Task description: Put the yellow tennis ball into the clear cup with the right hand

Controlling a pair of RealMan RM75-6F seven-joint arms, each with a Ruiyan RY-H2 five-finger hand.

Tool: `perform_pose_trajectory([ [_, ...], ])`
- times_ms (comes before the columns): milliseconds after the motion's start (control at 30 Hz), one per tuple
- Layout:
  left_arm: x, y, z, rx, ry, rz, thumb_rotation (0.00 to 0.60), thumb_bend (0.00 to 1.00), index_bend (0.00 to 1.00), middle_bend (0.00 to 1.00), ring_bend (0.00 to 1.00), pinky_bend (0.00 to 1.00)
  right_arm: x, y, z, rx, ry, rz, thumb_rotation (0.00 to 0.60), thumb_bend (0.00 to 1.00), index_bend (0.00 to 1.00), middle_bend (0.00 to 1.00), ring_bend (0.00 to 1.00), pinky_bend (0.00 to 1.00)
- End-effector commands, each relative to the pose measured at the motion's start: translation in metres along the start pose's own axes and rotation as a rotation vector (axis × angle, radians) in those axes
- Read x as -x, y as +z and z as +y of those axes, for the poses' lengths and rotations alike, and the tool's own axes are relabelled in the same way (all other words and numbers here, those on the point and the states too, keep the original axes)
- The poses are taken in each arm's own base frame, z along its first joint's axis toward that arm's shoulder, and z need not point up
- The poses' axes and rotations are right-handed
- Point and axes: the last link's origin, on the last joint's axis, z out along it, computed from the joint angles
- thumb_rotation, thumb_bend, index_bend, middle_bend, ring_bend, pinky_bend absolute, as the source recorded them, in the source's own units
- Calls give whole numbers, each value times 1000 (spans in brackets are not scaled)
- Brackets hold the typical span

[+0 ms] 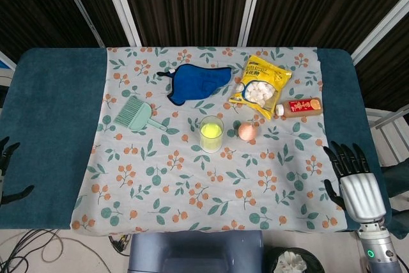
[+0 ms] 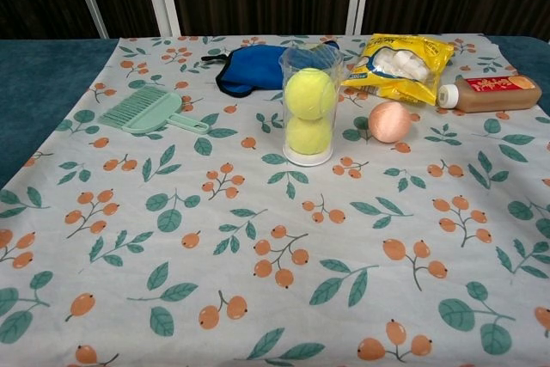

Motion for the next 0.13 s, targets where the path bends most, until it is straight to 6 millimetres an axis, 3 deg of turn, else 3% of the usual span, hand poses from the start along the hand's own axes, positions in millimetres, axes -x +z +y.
perform_pose_trajectory([
  [33,0,0,1,9,2,0,600,0,131,0,7,37,2,-3,-1,-11,-7,-17,600,498,100,76,90,7],
  [133,0,-1,2,13,4,5,600,0,131,0,6,37,3,-3,-2,-15,-13,-25,600,499,100,76,90,7],
])
